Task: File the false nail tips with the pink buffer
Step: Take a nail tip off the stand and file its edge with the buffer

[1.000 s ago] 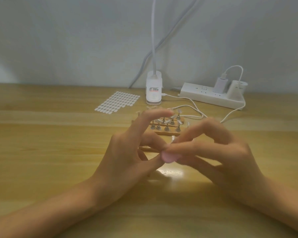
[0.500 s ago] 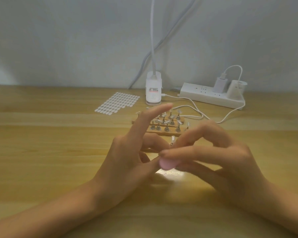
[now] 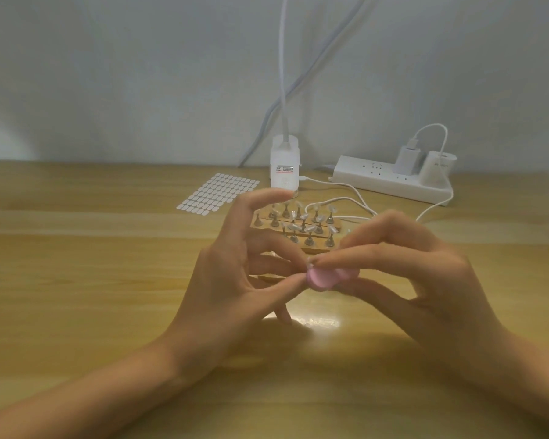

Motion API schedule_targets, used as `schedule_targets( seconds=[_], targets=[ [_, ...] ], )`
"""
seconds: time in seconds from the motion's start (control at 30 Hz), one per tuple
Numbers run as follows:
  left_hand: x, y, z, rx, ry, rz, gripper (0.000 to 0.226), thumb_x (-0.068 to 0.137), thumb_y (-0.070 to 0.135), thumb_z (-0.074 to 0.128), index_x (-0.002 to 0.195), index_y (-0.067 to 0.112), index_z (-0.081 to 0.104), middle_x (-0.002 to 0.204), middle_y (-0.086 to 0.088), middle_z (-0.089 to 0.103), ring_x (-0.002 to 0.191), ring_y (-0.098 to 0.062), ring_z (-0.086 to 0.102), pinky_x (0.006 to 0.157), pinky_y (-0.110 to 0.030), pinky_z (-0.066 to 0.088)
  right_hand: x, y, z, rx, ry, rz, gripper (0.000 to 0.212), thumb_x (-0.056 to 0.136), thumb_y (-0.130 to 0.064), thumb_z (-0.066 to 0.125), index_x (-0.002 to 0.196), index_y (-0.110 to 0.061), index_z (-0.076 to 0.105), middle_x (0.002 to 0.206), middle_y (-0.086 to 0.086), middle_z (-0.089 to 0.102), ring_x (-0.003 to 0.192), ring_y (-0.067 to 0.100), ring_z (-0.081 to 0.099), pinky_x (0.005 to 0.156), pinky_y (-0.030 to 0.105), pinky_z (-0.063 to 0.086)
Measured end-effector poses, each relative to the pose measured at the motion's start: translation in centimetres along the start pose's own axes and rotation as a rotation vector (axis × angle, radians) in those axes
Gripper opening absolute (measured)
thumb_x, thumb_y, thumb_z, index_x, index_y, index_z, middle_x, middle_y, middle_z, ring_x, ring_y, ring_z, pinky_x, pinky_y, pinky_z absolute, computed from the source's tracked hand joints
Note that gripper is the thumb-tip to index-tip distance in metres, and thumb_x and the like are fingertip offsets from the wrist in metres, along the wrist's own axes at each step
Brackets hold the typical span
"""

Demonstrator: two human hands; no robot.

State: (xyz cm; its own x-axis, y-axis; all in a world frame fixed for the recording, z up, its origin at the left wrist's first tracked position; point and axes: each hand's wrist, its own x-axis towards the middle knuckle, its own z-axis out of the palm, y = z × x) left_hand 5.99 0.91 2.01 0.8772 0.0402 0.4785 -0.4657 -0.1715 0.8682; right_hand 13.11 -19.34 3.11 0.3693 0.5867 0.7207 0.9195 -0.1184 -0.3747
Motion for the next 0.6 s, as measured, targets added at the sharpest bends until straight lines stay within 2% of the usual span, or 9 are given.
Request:
schedule_targets(
  seconds=[0.1, 0.2, 0.27, 0.43, 0.6],
  targets=[
    [0.06, -0.04, 0.1, 0.019, 0.004, -0.007, 0.067, 0.075, 0.027, 0.083, 0.131, 0.037, 0.048, 0.078, -0.003, 0.075, 0.074, -0.021, 0.076, 0.051, -0.024, 0.055, 0.31, 0.23, -0.17, 0.008, 0.018, 0.03, 0.022, 0.087, -0.02, 0.075, 0.109, -0.017, 0.074, 0.097, 0.003, 0.063, 0.091, 0.017, 0.065, 0.079, 0.036, 0.054],
    [0.06, 0.09, 0.14, 0.06, 0.008, 0.007, 0.064, 0.074, 0.032, 0.083, 0.129, 0.037, 0.051, 0.075, 0.003, 0.074, 0.068, -0.012, 0.073, 0.055, -0.016, 0.052, -0.09, -0.1, 0.54, 0.002, -0.033, -0.018, 0.02, 0.088, -0.019, 0.076, 0.108, -0.02, 0.075, 0.098, 0.002, 0.063, 0.091, 0.014, 0.065, 0.079, 0.028, 0.052],
    [0.14, 0.17, 0.14, 0.115, 0.018, 0.029, 0.062, 0.075, 0.034, 0.082, 0.129, 0.036, 0.051, 0.075, 0.006, 0.074, 0.067, -0.01, 0.072, 0.054, -0.015, 0.05, -0.06, 0.02, 0.54, -0.018, -0.027, -0.035, 0.019, 0.089, -0.019, 0.075, 0.108, -0.021, 0.075, 0.097, 0.003, 0.064, 0.091, 0.014, 0.065, 0.077, 0.028, 0.053],
    [0.09, 0.42, 0.09, 0.201, 0.006, 0.066, 0.064, 0.078, 0.033, 0.081, 0.133, 0.036, 0.049, 0.076, 0.009, 0.074, 0.068, -0.011, 0.073, 0.051, -0.024, 0.054, -0.08, 0.03, 0.66, -0.097, -0.012, -0.119, 0.019, 0.09, -0.018, 0.074, 0.109, -0.021, 0.074, 0.095, 0.003, 0.064, 0.089, 0.02, 0.065, 0.081, 0.029, 0.051],
    [0.02, 0.29, 0.09, 0.244, 0.028, 0.075, 0.061, 0.079, 0.032, 0.08, 0.131, 0.039, 0.05, 0.076, 0.009, 0.074, 0.068, -0.01, 0.072, 0.051, -0.029, 0.055, 0.01, 0.48, 0.2, -0.062, 0.019, -0.045, 0.023, 0.087, -0.02, 0.077, 0.11, -0.022, 0.072, 0.094, 0.001, 0.063, 0.088, 0.015, 0.065, 0.078, 0.032, 0.052]
  ],
)
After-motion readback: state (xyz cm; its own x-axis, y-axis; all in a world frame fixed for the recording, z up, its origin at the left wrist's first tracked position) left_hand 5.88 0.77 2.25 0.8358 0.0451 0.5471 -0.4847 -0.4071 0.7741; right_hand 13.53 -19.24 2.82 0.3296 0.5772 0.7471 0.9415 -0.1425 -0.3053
